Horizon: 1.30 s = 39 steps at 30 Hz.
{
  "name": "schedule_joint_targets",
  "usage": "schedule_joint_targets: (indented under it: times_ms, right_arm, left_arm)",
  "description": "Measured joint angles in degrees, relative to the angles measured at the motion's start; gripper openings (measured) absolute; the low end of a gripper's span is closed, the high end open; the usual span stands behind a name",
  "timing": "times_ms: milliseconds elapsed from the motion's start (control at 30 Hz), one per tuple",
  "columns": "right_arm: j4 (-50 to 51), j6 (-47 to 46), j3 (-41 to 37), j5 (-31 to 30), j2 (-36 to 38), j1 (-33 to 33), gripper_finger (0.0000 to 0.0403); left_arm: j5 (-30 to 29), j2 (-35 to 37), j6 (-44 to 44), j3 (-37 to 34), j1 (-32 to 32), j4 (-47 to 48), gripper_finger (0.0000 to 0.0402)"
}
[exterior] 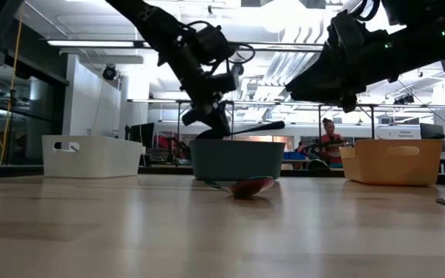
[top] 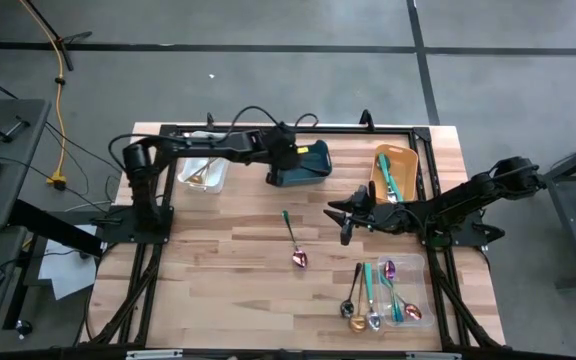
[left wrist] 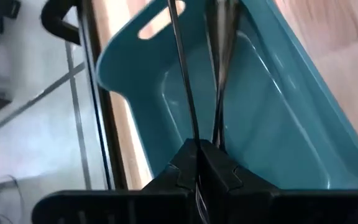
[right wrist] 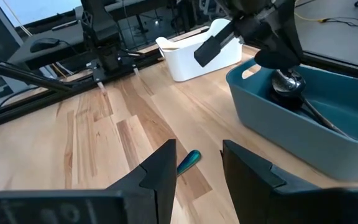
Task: Sort silverware by color (type)
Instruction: Put the black spoon into the blue bin, then put the purple spoon into the transparent bin
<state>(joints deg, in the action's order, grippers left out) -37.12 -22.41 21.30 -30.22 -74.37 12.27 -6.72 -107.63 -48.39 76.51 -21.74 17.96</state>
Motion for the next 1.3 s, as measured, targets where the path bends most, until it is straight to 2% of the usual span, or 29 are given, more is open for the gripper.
schedule_joint_targets:
  times_ms: [233, 400, 600, 833, 1000, 1067, 1200, 1300]
  right_arm:
    - [-0.33, -0.02, 0.00, 0.00, 0.02, 0.00, 0.0124]
    - [-0.37, -0.85, 0.00, 0.00, 0.02, 0.00, 0.0124]
    - [-0.37, -0.87, 0.00, 0.00, 0.02, 0.00, 0.0124]
    - [-0.33, -0.66, 0.00, 0.00, 0.02, 0.00, 0.0124]
    - [-0.33, -0.66, 0.00, 0.00, 0.02, 0.00, 0.0124]
    - [-0.35, -0.64, 0.00, 0.00, 0.02, 0.00, 0.0124]
    - [-0.38, 0.35, 0.00, 0.00, 0.02, 0.00, 0.0124]
    - [-0.62, 0.89, 0.00, 0.00, 0.02, 0.00, 0.0124]
  left_arm:
    - [0.04, -0.42, -7.13, 0.00, -0.25, -0.24, 0.0000]
    - [0.06, -0.42, -7.09, 0.00, -0.33, -1.09, 0.0007]
    - [-0.44, -0.42, -6.35, 0.00, 0.38, -1.08, 0.0035]
    - [-8.57, -0.42, -6.32, 0.00, 1.91, -0.95, 0.0091]
    - [-17.07, 1.53, -4.68, -0.04, 3.99, -0.04, 0.0130]
    - [-14.88, 3.72, 1.00, -0.02, 4.75, 2.71, 0.0140]
    - [-3.03, 7.81, 14.00, -0.02, 6.59, 9.82, 0.0148]
    - [-0.61, 9.19, 18.15, 0.05, 9.99, 13.88, 0.0146]
